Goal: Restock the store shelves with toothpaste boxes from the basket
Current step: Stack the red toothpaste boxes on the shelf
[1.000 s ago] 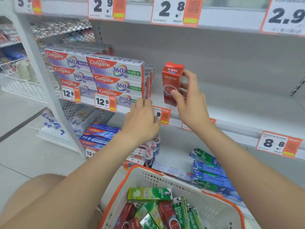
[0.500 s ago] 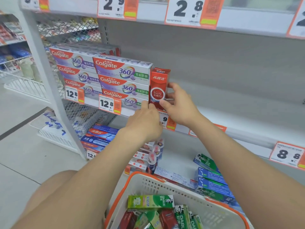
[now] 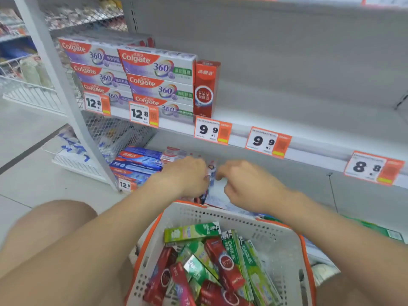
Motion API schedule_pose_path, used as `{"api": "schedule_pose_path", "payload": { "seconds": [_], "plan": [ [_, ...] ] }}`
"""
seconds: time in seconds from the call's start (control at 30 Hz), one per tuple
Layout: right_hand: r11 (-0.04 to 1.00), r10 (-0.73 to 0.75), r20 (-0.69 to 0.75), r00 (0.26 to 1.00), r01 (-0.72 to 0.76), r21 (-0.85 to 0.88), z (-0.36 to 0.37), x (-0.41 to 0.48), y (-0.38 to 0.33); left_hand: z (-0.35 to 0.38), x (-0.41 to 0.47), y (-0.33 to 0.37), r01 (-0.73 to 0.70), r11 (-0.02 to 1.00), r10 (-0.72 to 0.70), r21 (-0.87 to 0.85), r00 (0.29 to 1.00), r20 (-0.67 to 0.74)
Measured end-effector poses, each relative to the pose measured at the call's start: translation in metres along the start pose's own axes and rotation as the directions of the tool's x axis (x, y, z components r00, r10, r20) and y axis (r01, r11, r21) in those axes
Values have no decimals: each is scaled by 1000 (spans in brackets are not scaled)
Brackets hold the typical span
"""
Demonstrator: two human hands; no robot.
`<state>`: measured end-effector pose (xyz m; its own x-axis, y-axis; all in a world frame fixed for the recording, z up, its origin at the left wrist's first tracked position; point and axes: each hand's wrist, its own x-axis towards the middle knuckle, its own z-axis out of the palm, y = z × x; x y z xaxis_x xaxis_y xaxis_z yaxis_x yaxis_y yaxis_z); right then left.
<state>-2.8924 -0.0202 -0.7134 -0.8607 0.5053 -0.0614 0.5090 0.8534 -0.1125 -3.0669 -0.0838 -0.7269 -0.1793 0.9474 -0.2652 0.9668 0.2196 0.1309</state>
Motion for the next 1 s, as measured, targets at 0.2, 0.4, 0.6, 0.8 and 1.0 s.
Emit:
{"api": "schedule_pose_path", "payload": {
  "seconds": [0.2,0.4,0.6,0.8,1.0],
  "plan": [
    [982,58,501,864,39,-182,38,-37,-11,90,13,19,-219,967,151,128,903,402],
    [981,85,438,895,2,-194,39,-42,-3,199,20,31,-495,831,348,255,819,455],
    [989,56,511,858,23,-147,45,-41,7,247,14,54,-668,691,482,275,710,513],
    [991,27,469,883,38,-130,37,-37,20,236,11,54,-661,664,465,349,731,500],
    [992,60,423,904,-7,-125,-2,-37,51,142,3,58,-137,908,282,-396,899,336]
  ]
}}
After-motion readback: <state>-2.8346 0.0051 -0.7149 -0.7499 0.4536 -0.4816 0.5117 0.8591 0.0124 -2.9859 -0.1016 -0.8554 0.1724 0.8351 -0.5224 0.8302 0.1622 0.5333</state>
